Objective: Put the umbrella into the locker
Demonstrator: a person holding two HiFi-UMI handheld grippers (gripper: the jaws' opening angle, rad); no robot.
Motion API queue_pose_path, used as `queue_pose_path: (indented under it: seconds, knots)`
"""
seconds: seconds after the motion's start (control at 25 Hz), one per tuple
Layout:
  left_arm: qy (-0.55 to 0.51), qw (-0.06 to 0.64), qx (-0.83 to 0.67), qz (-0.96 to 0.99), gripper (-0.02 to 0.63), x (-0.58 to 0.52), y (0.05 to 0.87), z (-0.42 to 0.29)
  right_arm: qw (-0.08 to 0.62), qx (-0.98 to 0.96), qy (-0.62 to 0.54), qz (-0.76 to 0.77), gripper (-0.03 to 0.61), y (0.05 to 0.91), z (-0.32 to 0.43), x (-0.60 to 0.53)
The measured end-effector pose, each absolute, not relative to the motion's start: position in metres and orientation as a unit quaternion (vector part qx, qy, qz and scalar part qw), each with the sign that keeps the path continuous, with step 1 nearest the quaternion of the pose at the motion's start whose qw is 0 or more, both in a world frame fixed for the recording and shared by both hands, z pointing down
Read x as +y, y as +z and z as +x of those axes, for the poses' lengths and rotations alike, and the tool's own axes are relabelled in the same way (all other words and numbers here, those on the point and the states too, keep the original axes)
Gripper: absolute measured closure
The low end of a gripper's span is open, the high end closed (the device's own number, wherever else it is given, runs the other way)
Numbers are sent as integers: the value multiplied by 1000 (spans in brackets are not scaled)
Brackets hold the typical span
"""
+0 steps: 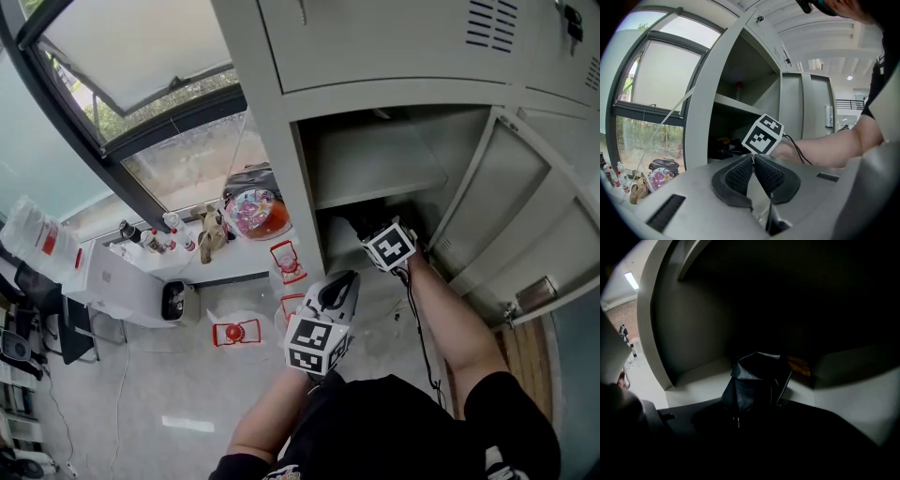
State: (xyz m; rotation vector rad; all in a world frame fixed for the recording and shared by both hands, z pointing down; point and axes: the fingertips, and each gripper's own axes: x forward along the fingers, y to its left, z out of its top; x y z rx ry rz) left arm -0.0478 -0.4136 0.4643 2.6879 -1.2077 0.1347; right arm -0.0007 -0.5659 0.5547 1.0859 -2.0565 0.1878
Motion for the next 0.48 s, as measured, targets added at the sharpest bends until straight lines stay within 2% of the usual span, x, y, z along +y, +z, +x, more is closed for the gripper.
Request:
queue_pose_path:
  seconds: [0.32, 0.48]
  knots:
    - [54, 101, -403, 908, 586, -409, 465, -47, 381, -802, 40, 458, 251, 549, 7, -570]
    - [58, 102, -402, 908, 586, -403, 464, -45, 368, -800, 17, 473, 244, 542, 7, -565]
